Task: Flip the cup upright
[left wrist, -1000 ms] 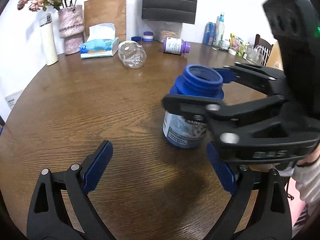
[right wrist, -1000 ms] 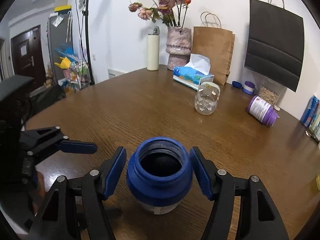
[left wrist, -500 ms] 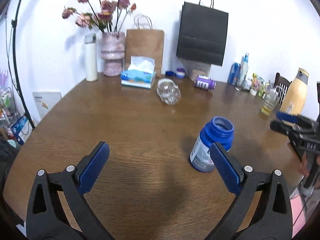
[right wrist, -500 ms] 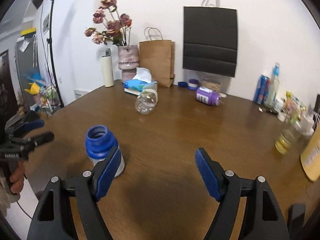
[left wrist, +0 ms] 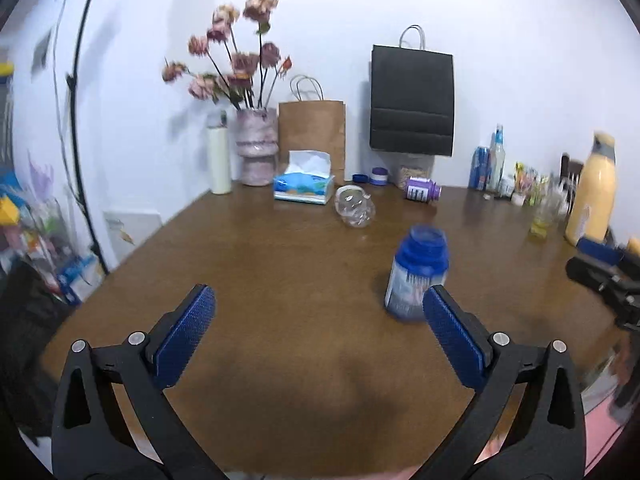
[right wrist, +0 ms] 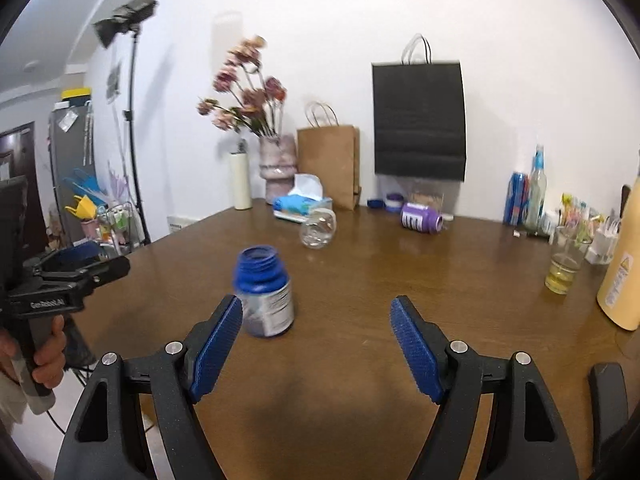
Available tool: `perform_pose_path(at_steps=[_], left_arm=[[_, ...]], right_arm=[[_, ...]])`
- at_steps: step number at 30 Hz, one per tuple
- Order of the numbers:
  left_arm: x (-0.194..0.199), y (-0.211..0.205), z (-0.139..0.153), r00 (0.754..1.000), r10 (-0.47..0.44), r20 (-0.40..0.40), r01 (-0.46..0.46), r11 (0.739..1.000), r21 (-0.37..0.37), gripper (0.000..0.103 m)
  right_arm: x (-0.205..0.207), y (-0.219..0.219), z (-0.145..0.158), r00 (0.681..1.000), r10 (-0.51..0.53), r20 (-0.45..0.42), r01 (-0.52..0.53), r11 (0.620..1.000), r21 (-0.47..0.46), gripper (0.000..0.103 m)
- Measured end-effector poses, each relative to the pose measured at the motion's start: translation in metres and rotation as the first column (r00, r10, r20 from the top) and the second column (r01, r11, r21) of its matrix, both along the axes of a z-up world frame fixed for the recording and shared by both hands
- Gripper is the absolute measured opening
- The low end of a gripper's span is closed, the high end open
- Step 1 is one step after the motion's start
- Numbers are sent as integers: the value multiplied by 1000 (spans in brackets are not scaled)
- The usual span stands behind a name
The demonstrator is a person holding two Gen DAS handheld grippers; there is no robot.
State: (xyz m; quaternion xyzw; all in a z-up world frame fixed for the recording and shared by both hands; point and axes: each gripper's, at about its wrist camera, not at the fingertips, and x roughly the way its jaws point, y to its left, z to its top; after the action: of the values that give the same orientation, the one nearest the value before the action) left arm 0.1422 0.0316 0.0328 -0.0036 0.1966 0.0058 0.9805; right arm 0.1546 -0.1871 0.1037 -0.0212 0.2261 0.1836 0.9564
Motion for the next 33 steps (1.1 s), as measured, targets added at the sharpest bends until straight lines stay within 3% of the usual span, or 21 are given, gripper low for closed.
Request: perform_pose_path(at_steps=[3, 7, 8, 11, 14, 17, 33], left_arm=[[-40, -5, -15, 1000, -10, 11, 11, 999, -38, 103], [-88, -14, -22, 997, -25, 73, 27, 999, -36, 103], [-102, -19, -23, 994, -39, 98, 41, 999, -23, 103], [-130, -32, -25, 984, -92, 152, 85, 995, 53, 103], [-133, -34, -26, 986, -96, 134, 88, 994, 59, 103], [-131, -29, -24, 988, -69, 140, 66, 997, 30, 103], [-137, -27, -23, 983, -71, 167, 67, 997, 32, 103]], right_arm=[[-39, 8, -3, 999, -28, 39, 31, 998, -64, 81], [-85, 4, -11, 1000, -25, 8, 25, 999, 25, 83], [-93, 3, -14, 1000, -10, -3, 10, 999, 37, 87], [-116, 5, -26, 1000, 17, -7, -17, 999, 42, 88], [-122, 7, -35, 999, 27, -33, -24, 997, 77, 88], [-125, 15, -36, 999, 39, -27, -38, 998, 41, 88], [-129, 20, -30, 1000, 26, 11, -26, 1000, 3, 88]])
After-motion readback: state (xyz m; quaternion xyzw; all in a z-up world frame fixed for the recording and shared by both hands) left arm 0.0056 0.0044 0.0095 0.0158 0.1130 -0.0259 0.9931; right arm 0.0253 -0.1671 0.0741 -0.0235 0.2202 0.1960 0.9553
